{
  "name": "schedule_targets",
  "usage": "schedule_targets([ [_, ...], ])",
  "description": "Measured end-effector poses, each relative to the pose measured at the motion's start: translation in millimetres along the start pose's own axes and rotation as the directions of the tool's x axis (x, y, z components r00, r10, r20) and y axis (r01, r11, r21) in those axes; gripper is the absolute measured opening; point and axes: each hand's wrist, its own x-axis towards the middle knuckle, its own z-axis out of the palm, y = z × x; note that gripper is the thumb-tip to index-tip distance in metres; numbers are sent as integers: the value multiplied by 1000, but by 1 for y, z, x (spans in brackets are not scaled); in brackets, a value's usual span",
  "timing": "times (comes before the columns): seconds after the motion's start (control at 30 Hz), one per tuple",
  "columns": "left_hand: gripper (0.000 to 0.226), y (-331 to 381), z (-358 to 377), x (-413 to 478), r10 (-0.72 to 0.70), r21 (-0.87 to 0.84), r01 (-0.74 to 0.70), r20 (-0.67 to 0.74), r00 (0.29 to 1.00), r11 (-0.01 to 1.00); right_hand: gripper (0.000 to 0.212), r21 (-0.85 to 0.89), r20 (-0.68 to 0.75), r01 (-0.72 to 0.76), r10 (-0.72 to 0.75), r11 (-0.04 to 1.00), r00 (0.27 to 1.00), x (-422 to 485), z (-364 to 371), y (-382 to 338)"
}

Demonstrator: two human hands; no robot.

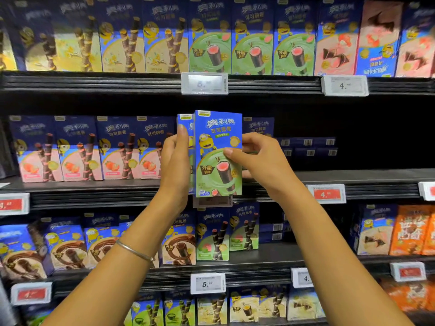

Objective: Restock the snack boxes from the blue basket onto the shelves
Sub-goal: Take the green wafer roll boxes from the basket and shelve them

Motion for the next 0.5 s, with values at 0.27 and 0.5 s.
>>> schedule_targets([
  [0.27, 19, -1, -28, 17, 69, 90, -53, -178, 982, 995, 21, 39, -166, -7, 13, 999, 986, 14, -22, 13],
  [0.5, 11, 2, -44, 24, 95, 56, -86, -198, 976, 995, 32, -106, -313, -32, -3, 994, 950, 37, -16, 37],
])
